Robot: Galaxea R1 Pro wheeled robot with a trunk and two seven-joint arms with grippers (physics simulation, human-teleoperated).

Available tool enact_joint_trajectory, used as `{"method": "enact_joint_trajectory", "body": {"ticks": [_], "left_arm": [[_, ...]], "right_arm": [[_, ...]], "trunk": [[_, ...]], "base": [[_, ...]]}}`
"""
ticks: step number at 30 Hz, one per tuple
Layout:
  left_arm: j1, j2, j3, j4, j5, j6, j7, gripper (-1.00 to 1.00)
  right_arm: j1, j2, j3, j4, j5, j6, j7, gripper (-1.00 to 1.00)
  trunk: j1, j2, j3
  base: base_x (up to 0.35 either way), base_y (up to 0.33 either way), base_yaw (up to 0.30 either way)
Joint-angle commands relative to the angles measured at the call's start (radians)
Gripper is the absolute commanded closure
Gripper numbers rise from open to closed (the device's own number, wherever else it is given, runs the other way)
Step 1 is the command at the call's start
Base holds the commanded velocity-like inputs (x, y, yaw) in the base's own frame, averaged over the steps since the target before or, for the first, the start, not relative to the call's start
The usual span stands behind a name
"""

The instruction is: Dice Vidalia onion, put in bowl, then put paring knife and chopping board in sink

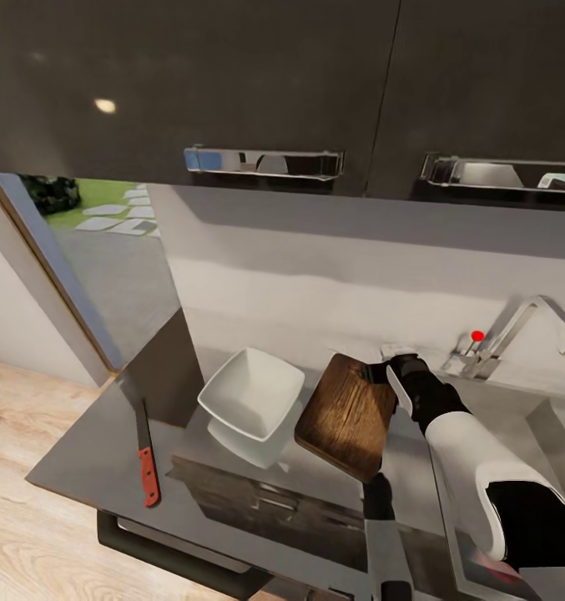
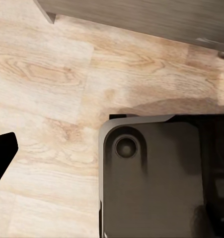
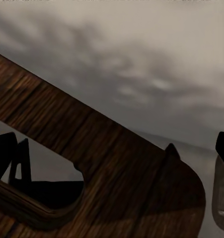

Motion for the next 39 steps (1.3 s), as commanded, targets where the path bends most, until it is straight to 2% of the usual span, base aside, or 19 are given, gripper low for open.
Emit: {"method": "enact_joint_trajectory", "body": {"ticks": [1, 17, 39], "left_arm": [[0.0, 0.0, 0.0, -0.002, 0.001, -0.001, -0.001, -1.0], [0.0, 0.0, 0.0, -0.002, 0.001, -0.001, -0.001, -1.0], [0.0, 0.0, 0.002, 0.021, 0.001, -0.001, -0.001, -1.0]], "right_arm": [[0.0, 0.0, 0.004, 0.005, -0.005, 0.005, 0.002, -1.0], [0.0, 0.0, 0.004, 0.006, -0.005, 0.006, 0.002, -1.0], [0.0, 0.004, 0.004, 0.006, -0.005, 0.008, 0.002, -1.0]], "trunk": [[0.001, -0.001, -0.002], [0.001, -0.001, -0.014], [0.001, -0.001, -0.015]], "base": [[0.0, 0.0, 0.0], [0.0, 0.0, 0.0], [0.0, 0.0, 0.0]]}}
